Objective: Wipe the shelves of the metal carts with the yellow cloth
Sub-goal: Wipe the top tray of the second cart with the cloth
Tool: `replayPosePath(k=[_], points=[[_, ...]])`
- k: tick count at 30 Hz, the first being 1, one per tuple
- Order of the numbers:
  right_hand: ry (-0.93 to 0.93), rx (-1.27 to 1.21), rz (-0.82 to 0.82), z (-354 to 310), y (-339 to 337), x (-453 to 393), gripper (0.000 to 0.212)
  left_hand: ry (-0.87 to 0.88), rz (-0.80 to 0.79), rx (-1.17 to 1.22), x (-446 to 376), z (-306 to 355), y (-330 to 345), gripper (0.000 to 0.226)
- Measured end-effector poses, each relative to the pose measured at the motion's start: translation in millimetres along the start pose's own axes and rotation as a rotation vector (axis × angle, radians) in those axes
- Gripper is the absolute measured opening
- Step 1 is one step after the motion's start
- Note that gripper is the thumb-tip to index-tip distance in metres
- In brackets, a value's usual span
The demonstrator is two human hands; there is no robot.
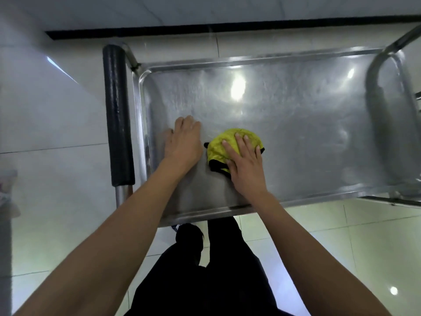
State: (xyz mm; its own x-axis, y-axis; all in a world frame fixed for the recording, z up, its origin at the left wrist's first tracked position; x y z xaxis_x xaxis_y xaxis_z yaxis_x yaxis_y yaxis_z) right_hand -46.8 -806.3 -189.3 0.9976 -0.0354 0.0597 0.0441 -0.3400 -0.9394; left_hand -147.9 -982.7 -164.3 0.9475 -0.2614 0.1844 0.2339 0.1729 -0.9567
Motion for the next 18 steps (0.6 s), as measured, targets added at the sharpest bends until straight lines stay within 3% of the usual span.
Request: replayPosePath(k=[13,18], points=[[-0.041,0.022,-0.035,-11.4,-10.4,-240.9,0.054,-0.134,0.050,0.007,-11.8,14.5,-2.9,0.031],[-0.075,-0.010,-0.033,-11.8,-2.4,-260.7,0.054,-0.171,0.064,0.002,-17.2,16.0,-6.4,0.034]])
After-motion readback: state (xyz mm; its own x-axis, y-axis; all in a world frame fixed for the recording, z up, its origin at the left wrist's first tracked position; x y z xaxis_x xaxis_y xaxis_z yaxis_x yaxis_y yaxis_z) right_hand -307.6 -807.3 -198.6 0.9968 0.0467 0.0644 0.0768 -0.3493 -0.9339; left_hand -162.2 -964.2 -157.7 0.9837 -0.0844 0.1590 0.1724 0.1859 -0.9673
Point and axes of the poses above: each hand's wrist, its own x-axis away from the middle knuckle, its own y-axis out of the palm, z = x × y, the point moved 2 cm from there along -x, towards the middle knuckle, and after that the axes turned 6 degrees about z, right-handed, at the moved point
